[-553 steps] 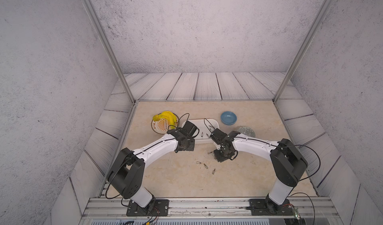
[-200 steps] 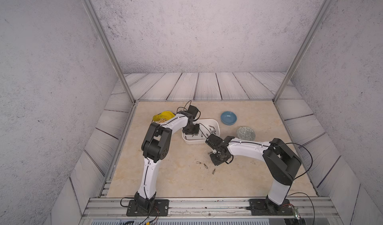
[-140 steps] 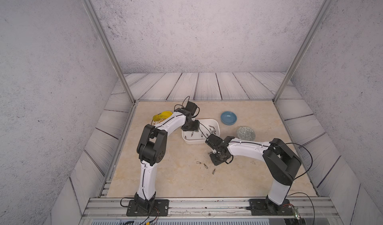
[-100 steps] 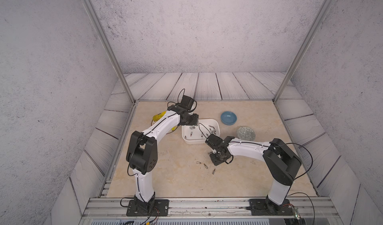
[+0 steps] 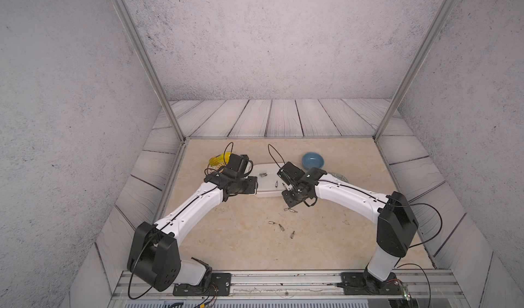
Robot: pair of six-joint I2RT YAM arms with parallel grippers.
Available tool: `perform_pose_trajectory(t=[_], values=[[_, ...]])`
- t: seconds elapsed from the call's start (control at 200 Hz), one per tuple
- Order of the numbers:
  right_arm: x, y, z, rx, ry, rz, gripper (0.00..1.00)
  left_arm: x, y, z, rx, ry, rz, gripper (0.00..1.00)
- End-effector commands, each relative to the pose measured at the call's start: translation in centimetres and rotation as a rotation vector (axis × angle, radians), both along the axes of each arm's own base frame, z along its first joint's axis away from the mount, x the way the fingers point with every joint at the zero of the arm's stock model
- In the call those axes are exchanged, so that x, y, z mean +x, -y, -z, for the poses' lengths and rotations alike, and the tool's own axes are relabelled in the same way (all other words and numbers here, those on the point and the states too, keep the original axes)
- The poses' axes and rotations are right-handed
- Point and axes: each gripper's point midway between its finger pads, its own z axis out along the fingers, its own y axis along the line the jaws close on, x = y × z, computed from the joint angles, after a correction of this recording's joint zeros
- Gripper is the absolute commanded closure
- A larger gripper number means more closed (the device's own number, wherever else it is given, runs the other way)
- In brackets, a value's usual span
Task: Put the bit on the desktop into the storage box
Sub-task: Pick up the screwdriver bit from the center of the board, then place the screwdriver bit in the storage box.
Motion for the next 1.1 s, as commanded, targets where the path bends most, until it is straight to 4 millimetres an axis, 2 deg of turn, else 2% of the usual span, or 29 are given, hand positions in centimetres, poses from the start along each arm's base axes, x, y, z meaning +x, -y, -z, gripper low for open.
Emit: perform_pose_trajectory(t=[0.0, 0.16, 0.35, 0.586, 0.851, 0.901, 0.986, 1.091], values=[[2.4, 0.3, -0.7, -0.053, 0.008, -0.027, 1.00, -0.9, -0.7, -0.2, -0.007, 0.013, -0.029, 0.38], [6.3, -1.5, -0.7, -0.008, -0.008, -0.028, 1.00, -3.2, -1.5, 0.2, -0.011, 0.000, -0.032, 0.38], [9.1, -2.6, 2.9, -0.019, -0.090, -0.026, 1.00, -5.4, -0.4, 2.3, -0.007, -0.035, 0.023, 0.38], [9.4, -2.6, 7.5, -0.053, -0.191, -0.030, 1.00, -6.8, 2.4, 5.0, 0.041, -0.083, 0.096, 0.38], [9.2, -2.1, 10.3, -0.093, -0.252, -0.026, 1.00, -8.5, 4.1, 7.8, 0.199, -0.121, 0.226, 0.40], [9.2, -2.0, 10.5, -0.097, -0.255, -0.026, 0.96, -8.7, 4.4, 8.2, 0.220, -0.120, 0.248, 0.40], [9.2, -2.0, 10.8, -0.099, -0.260, -0.024, 0.84, -9.1, 4.8, 8.7, 0.249, -0.122, 0.277, 0.41], [9.5, -2.0, 10.5, -0.094, -0.245, -0.022, 0.75, -9.2, 5.2, 9.1, 0.264, -0.130, 0.301, 0.42]])
